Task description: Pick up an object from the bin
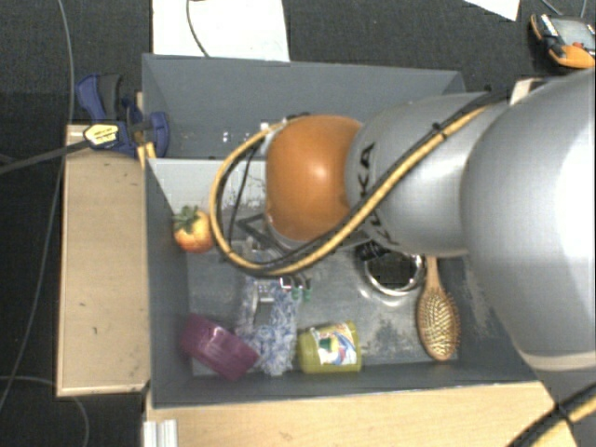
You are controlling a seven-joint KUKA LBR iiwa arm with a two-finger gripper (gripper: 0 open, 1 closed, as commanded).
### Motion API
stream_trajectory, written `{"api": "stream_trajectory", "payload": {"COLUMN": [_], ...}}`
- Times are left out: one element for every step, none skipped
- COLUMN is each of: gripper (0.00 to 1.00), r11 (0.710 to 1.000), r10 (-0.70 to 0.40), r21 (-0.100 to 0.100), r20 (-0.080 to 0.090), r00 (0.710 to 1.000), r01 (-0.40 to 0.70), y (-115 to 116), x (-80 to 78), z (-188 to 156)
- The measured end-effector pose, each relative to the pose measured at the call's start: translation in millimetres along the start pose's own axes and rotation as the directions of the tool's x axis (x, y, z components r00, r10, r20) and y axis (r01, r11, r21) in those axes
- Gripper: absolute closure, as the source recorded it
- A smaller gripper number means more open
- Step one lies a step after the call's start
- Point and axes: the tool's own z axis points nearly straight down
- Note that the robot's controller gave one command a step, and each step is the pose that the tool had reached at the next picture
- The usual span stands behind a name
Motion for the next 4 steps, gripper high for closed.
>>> {"api": "stream_trajectory", "payload": {"gripper": [0.00,0.00,0.00,0.00], "r11": [1.000,0.946,0.958,0.956], "r10": [-0.012,-0.323,-0.286,-0.292], "r21": [-0.005,-0.001,-0.003,-0.003], "r20": [0.014,0.016,0.024,0.025], "r00": [1.000,0.946,0.958,0.956], "r01": [0.012,0.323,0.286,0.293], "y": [2,31,32,14], "x": [-8.7,-29.5,-24.6,-27.2], "z": [9,23,36,38]}}
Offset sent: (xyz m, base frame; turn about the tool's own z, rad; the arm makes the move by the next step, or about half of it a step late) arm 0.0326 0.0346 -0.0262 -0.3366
